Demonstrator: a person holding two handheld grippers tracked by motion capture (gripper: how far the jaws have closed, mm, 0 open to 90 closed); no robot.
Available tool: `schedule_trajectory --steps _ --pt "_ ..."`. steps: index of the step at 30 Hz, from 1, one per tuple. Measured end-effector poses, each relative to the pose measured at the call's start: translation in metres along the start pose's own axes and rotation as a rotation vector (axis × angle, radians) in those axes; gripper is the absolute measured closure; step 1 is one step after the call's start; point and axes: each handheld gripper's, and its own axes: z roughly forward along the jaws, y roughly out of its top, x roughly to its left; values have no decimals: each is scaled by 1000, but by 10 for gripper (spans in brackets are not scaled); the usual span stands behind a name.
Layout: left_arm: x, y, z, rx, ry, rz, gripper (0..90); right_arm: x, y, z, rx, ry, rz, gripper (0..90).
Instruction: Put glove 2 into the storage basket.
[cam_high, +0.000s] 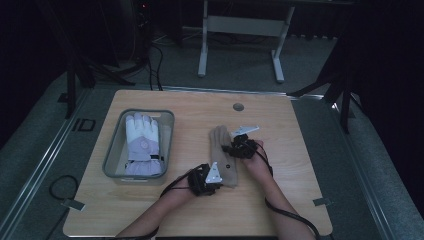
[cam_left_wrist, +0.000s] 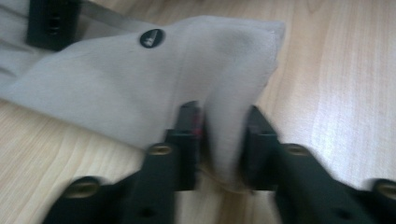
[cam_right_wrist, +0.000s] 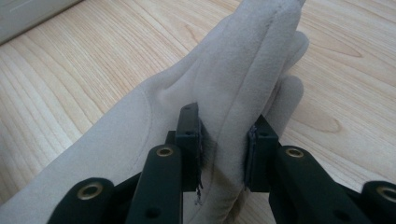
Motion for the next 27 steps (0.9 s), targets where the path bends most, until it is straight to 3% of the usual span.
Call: schedule_trajectory --steps 10,20,27 --pt "2 5 -6 13 -2 -12 818 3 5 -4 -30 -2 10 744" --pt "8 16 -32 13 -11 -17 821 14 28 -20 -82 18 -16 744" --pt "9 20 -51 38 -16 12 821 22 38 -26 -103 48 -21 743"
